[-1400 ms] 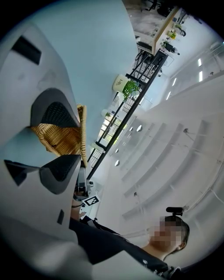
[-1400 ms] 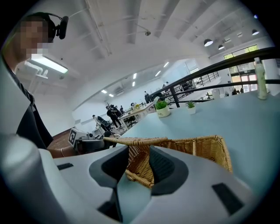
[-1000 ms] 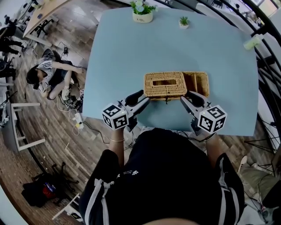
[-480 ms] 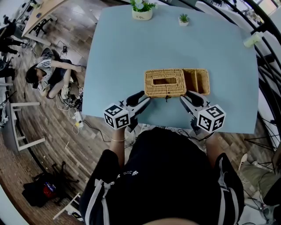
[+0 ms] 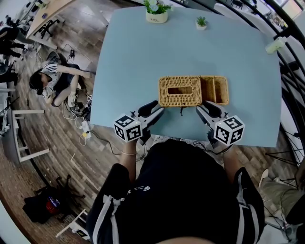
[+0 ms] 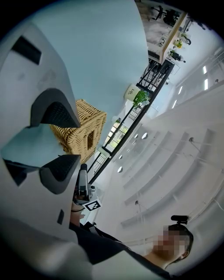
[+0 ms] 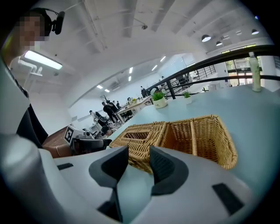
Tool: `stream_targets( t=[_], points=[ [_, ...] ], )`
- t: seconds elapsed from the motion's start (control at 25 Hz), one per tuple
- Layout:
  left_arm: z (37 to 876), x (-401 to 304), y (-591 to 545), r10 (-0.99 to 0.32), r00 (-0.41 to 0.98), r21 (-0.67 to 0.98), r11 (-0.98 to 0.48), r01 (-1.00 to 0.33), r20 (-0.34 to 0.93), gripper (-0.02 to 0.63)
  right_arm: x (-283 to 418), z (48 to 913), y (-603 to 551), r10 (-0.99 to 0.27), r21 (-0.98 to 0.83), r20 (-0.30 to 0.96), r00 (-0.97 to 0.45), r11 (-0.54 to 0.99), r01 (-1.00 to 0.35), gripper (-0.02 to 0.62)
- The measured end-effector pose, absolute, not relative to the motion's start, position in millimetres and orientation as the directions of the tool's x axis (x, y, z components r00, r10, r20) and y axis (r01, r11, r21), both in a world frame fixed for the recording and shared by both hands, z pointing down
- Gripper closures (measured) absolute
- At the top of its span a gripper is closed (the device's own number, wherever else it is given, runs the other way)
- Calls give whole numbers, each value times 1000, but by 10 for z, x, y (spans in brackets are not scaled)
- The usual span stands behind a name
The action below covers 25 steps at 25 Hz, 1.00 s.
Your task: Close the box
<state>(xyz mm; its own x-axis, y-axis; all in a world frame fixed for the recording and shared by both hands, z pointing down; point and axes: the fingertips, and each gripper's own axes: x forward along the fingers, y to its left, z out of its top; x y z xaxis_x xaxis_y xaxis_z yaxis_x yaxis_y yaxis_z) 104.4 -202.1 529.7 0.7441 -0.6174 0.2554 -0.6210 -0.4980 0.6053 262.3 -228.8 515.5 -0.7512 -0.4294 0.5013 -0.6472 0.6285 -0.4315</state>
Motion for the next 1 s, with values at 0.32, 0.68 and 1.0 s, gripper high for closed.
stream_targets(
  t=[0.32,0.68,1.0],
  points=[
    [5009,992,-2159,-681,700,536,-516,-668,216,436,2538,4902,-2472,-490,-440,404,-773,637,-634,489],
    [4400,947,-2311,-751,650,395,-565,-724,118,546,2542,4326,-2706,-596,-408,227,-770,660,-631,595],
    [3903,840,-2268,-792,608,284,-570,-771,61,584,2388,3842,-2698,-608,-374,87,-790,715,-591,595]
  ],
)
